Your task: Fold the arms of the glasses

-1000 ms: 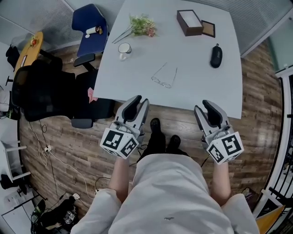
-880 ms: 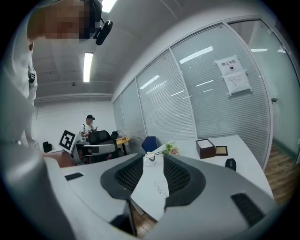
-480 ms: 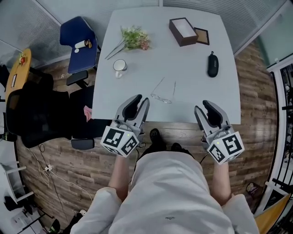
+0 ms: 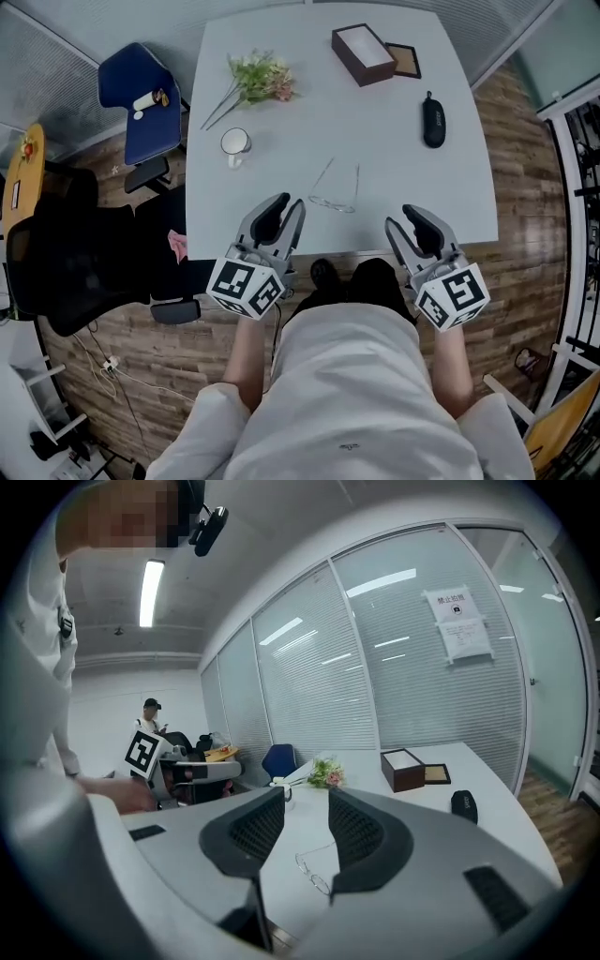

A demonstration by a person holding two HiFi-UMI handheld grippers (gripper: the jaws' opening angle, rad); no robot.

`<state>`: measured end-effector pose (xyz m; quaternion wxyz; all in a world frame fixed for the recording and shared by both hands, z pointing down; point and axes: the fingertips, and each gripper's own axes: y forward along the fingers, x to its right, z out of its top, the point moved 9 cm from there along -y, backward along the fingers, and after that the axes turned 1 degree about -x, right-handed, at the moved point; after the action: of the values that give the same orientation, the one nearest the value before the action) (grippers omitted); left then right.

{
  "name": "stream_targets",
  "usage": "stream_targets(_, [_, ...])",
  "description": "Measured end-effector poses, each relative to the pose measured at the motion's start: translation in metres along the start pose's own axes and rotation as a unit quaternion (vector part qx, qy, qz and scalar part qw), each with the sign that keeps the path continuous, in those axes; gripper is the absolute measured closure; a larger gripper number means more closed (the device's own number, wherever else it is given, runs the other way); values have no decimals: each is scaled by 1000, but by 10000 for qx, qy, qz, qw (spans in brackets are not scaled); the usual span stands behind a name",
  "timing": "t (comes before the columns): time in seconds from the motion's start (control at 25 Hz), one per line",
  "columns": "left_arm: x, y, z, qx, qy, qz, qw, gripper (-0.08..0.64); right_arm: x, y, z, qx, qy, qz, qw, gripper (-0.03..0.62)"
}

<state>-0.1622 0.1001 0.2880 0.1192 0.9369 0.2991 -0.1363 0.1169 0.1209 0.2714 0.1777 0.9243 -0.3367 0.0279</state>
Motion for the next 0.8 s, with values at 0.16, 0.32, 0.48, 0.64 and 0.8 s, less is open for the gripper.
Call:
stream_targets(0.16, [-5,13,-3,-143,-25,-25,9999,453,9,11,-6,-114,133,5,9998,456])
stream_targets(0.32, [-7,28,-8,-332,-23,7,9994,454,22,24,-11,-262,186,79,9995,456])
stream_targets(0.48, [-6,42,-14,-564,9,102,9984,453,37,40,-18,-494,170,261,9983,456])
stream_targets(0.64, [-6,56,-24,-764,1,244,9968,453,53,56,-26,-758,139,478,9959,451])
stream_targets(0.8, [-8,67,-37,-1035,37,440,9937,453,69,71,-31,-997,87,752,9921,451])
